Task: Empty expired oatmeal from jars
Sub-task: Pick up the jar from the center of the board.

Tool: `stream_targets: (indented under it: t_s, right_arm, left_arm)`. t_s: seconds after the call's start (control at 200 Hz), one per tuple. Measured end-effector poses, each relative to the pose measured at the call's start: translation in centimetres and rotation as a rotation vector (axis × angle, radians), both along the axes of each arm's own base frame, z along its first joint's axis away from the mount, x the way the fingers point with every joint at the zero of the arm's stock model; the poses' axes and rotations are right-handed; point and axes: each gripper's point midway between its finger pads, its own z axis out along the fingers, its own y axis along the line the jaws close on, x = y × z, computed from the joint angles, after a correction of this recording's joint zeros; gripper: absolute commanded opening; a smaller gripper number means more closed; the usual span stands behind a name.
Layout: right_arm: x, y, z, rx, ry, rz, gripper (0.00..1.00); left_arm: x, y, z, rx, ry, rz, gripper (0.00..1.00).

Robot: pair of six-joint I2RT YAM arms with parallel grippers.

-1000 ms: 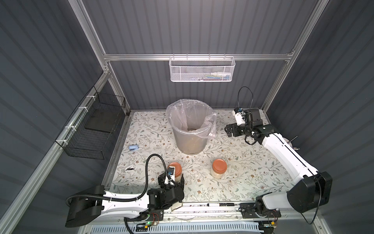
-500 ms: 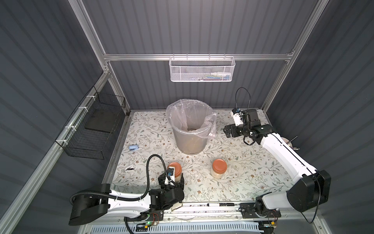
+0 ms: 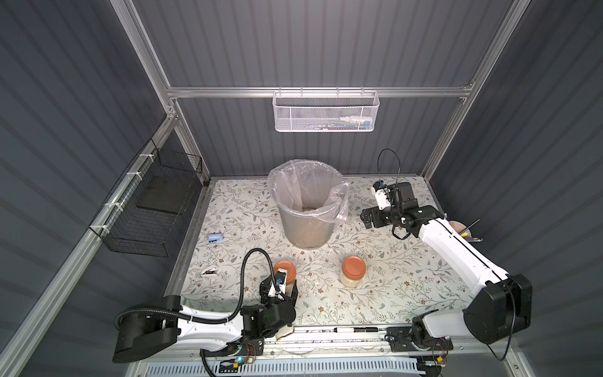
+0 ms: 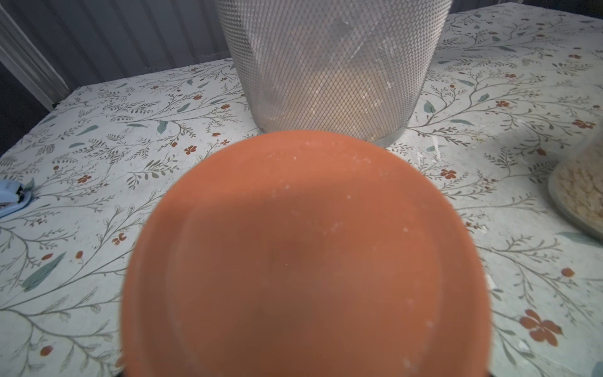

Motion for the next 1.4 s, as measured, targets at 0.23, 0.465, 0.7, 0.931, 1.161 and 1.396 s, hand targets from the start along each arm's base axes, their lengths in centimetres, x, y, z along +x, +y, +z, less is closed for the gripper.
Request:
stream_targets:
  t_s: [0.23,0.465,0.7,0.931,1.161,1.396]
  right_arm:
    - [-0.5,0.5,0.9,0.006,-0.024,0.016,0.99]
    - [-2.2,0.5,2.0,-0.02,-0.016,0.035,0.99]
    - [-4.1,1.6,8.7,-0.01,-0.081,0.125,0.99]
    - [-10.5,5.4,15.2,0.138,-0.148,0.408,0.99]
    - [-15.0,9.7,15.9,0.254,-0.081,0.664,0.99]
    - [-16.2,12.7,14.5,0.285,-0.038,0.746,0.99]
  left_arm:
    - [-0.1,-1.5,2.8,-0.044,-0.022,-0.099,0.38]
    - [0.9,-2.7,5.1,-0.043,0.049,-0.191,0.34]
    - [2.4,-6.2,10.6,-0.065,0.129,-0.349,0.31]
    - [2.5,-9.7,15.8,-0.091,0.172,-0.557,0.29]
    - [3.0,-11.7,19.3,-0.135,0.216,-0.738,0.27]
    - [3.0,-14.1,18.2,-0.145,0.302,-0.885,0.24]
